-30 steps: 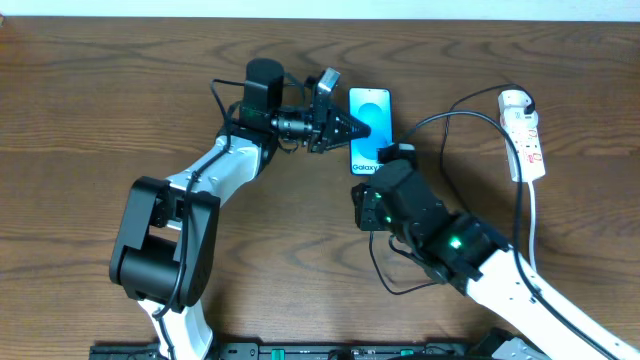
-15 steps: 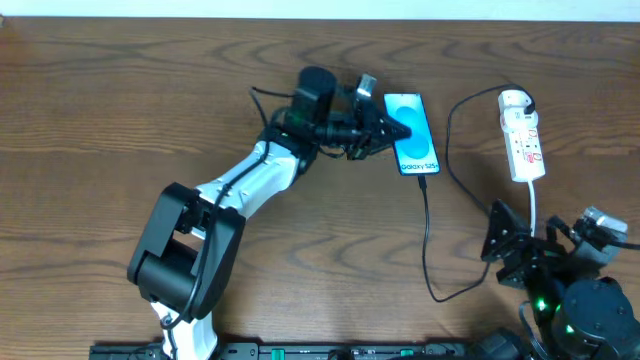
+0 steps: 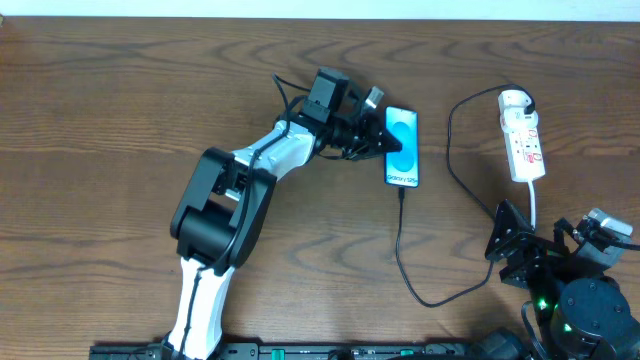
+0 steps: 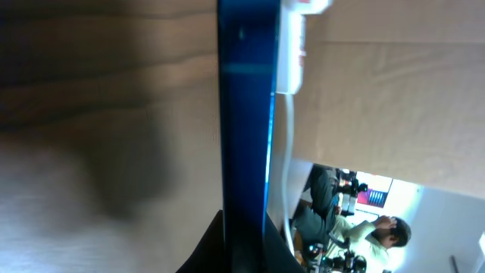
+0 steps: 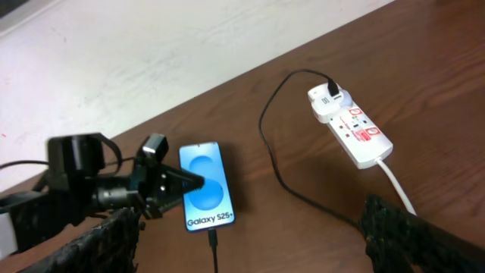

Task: Plug charger to phone and switch on socket
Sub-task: 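Lower the plugged phone flat onto the table with the left gripper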

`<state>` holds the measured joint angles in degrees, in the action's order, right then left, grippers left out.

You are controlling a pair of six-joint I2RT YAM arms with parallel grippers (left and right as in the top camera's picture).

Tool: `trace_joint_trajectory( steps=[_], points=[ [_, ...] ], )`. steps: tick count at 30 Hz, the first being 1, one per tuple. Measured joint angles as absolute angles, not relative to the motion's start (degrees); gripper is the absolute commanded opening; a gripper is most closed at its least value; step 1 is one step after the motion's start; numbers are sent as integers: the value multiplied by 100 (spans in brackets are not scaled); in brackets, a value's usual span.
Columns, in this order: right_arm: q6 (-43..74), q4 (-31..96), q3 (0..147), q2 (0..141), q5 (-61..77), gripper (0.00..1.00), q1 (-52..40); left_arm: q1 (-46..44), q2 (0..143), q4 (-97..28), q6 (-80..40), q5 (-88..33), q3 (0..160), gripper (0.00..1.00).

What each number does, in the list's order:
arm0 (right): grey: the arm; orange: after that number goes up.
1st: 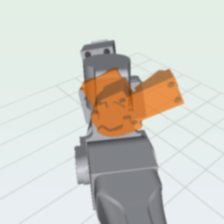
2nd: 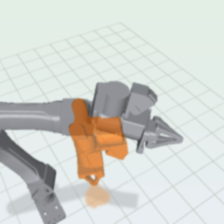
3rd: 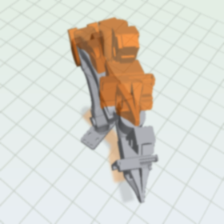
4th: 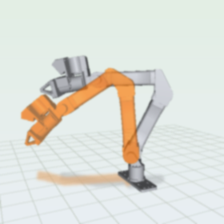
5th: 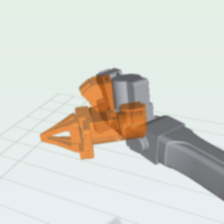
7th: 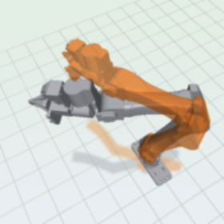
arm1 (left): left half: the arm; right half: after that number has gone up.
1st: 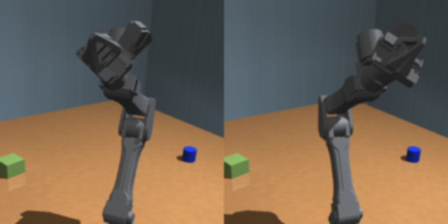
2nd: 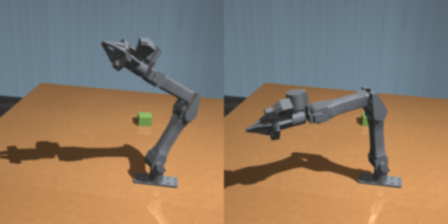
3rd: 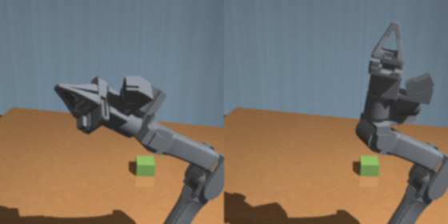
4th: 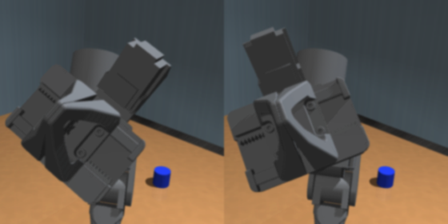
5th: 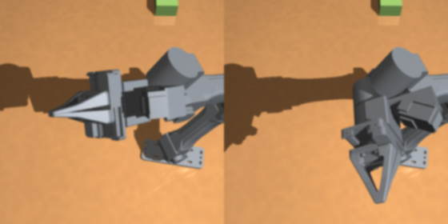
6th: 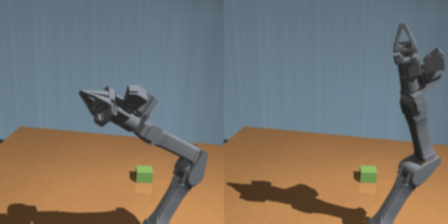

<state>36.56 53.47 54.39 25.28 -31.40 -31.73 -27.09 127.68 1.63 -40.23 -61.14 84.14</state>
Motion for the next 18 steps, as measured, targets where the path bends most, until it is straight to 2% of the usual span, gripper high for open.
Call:
trace_joint_trajectory(
  steps=[5,15,18],
  points=[
    [3656,5376,5439,2528,-3153,91,-3173,-2467,12993,-355,-3629,-5693,8416,8],
    [3656,5544,5439,2528,-3155,91,-3173,-2593,12997,-554,-3295,-5352,8416,8],
    [3656,5610,5439,2528,-3155,91,-3173,-2593,12997,-585,-3295,-5347,8416,13]
  ],
)
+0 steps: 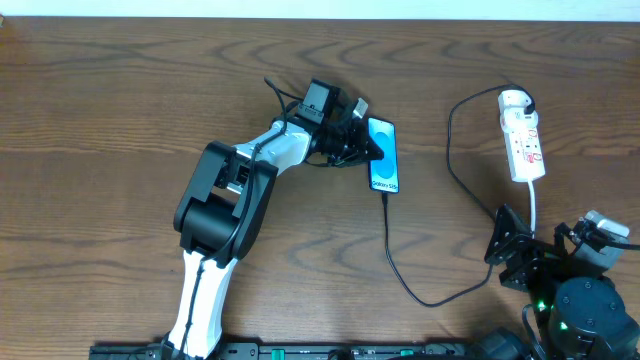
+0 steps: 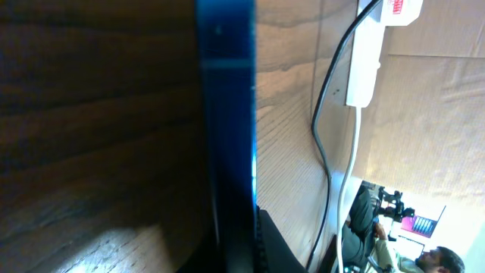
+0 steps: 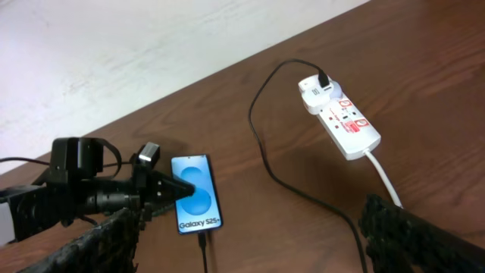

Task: Plug charger to phone and switch on socket
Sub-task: 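Lower the plugged phone flat onto the table with the left gripper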

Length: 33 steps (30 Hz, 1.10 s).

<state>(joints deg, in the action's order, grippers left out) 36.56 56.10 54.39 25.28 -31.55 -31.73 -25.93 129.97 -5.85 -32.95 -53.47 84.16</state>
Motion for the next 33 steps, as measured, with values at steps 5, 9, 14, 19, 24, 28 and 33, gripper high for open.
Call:
trace_joint_trajectory(
  steps=[5,9,14,19,24,28,33],
  points=[
    [3656,5660,5439,2528,-3155,91,-3173,-2600,13015,-711,-3256,-5343,8416,17],
    [3656,5666,5439,2528,-3155,92,-3173,-2600,13015,-733,-3253,-5343,8416,22],
    [3656,5675,5439,2528,-3155,92,-3173,-2600,13015,-749,-3229,-5343,8416,29],
    [3656,5675,5439,2528,-3155,92,-3173,-2600,13015,-751,-3232,-5341,8416,30],
    [3656,5675,5439,2528,-3155,92,-3173,-2604,13015,-755,-3232,-5299,8416,35],
    [3658,5675,5439,2528,-3155,92,-3173,-2604,13015,-838,-3221,-5148,8416,41],
    [3658,5675,5439,2528,-3155,93,-3173,-2611,13015,-1155,-3210,-5002,8523,45]
  ],
)
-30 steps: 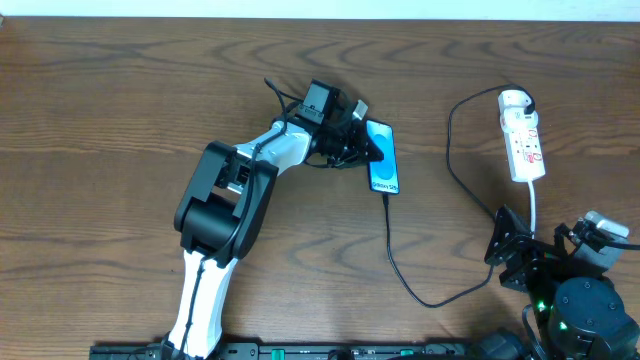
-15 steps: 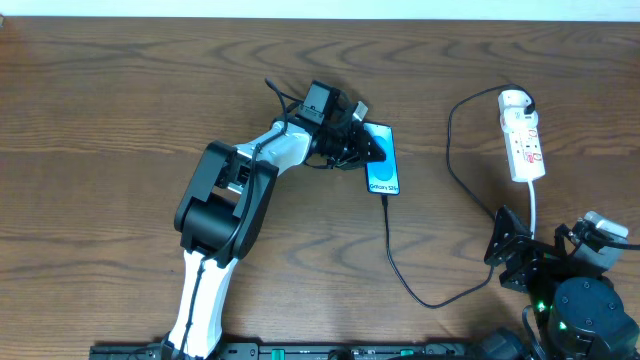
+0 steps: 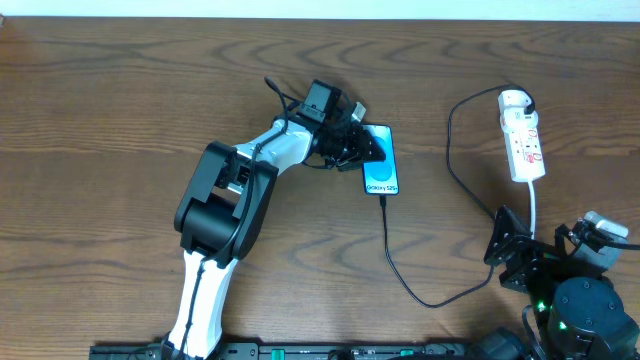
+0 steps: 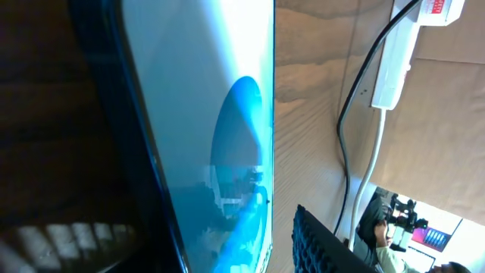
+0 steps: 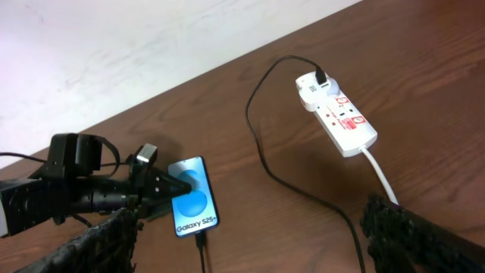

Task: Plug charger to phone and switch on socket
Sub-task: 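Lower the plugged phone flat onto the table with the left gripper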

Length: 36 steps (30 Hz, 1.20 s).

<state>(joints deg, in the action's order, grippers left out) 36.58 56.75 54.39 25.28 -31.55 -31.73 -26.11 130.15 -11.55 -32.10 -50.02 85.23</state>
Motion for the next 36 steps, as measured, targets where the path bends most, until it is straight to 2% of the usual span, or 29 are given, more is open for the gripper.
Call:
trace_joint_trajectory(
  steps=[4,20,36],
  points=[
    [3658,5675,5439,2528,-3155,93,-3173,-2617,12995,-1210,-3210,-4958,8558,52],
    [3658,5719,5439,2528,-3155,93,-3173,-2912,12938,-1240,-1957,-4567,8615,53],
    [3658,5800,5439,2528,-3155,94,-3173,-3011,12803,-1590,-2123,-3579,8739,53]
  ],
)
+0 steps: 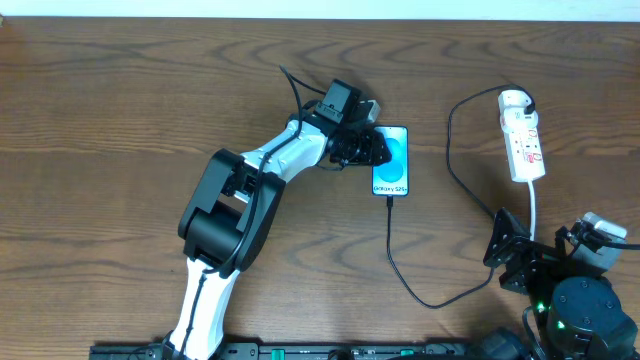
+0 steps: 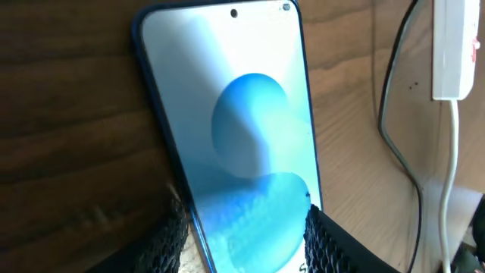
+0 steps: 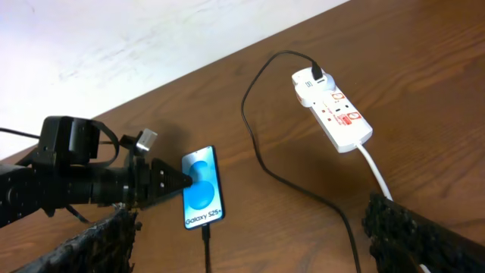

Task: Plug charger to phone and switch on socket
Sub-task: 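Lower the plugged phone flat onto the table with the left gripper, then open the left gripper and withdraw it from the phone, then move the right gripper to the power strip and press its switch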

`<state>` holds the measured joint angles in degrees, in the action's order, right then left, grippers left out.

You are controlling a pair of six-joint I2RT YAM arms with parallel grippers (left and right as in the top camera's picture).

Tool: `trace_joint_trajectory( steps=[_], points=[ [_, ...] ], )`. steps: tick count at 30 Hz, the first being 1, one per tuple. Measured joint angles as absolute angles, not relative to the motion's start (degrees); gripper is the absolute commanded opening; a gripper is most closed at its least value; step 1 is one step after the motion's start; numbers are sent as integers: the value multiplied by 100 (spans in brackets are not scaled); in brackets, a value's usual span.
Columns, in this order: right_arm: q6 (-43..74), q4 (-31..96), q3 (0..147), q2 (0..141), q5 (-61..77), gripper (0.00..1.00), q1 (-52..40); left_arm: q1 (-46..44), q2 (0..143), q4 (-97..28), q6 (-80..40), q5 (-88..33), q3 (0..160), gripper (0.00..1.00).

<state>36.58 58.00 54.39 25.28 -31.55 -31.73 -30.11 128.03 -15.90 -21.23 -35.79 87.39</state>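
Note:
The phone [image 1: 392,160] lies screen up on the wooden table [image 1: 120,120], its blue screen lit. A black cable [image 1: 395,250] is plugged into its bottom end [image 1: 389,197] and runs to a charger [image 1: 512,98] in the white power strip [image 1: 524,145]. My left gripper [image 1: 372,150] is open at the phone's left edge. In the left wrist view its fingers [image 2: 173,231] stand wide apart on either side of the phone [image 2: 242,121]. My right gripper [image 3: 246,221] is open and empty at the front right, far from the strip [image 3: 337,114].
The cable [image 3: 258,152] loops across the table between phone and strip. The strip's white lead [image 1: 535,205] runs down toward my right arm's base [image 1: 580,300]. The state of the strip's switches is too small to tell.
The phone now lies a little further right and straighter. My left gripper's fingers stand wider apart, and the whole screen shows between them. The right arm has not moved.
First my left gripper was shut on the plugged-in phone near the table's middle. Then the phone was further left and tipped on edge. Later it lay nearly flat with one finger off it. Now it lies flat, my left gripper open around its edge.

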Motion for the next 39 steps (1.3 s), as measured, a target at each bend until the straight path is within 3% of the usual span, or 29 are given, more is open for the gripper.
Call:
trace_joint_trajectory(
  steps=[4,6,10,17,23,24,28,32,37,38,39],
  points=[
    [3658,5800,5439,2528,-3155,94,-3173,-3013,12803,-1594,-2141,-3562,8742,52],
    [3658,5800,5439,2528,-3155,99,-3173,-3013,12803,-1599,-2143,-3562,8742,53],
    [3658,5804,5439,2528,-3146,99,-3173,-3013,12774,-1649,-2178,-3548,8759,71],
    [3658,5784,5439,2528,-3015,99,-3173,-2696,12602,-2235,-2193,-3376,8779,72],
    [3656,5736,5415,2530,-3041,62,-3173,-1710,12079,-3389,-2043,-2606,8567,72],
    [3677,5688,5376,2539,-3070,51,-3173,-1527,11902,-3581,-1999,-2410,8534,72],
    [3673,5223,4936,2655,-3151,28,-3173,-829,10392,-4525,-1715,-1699,8486,72],
    [3815,4506,4480,3205,-3175,18,-3173,-646,8812,-5413,-1439,-1396,8436,72],
    [3900,4407,4434,4136,-3166,10,-3162,-642,6545,-5033,-1282,-1074,6895,72],
    [4014,4425,4421,4407,-3129,6,-3127,-637,5946,-4792,-1330,-1031,6348,77],
    [4123,4449,4410,4593,-3063,1,-3070,-639,5330,-4716,-1391,-1011,5850,94]
  ],
)
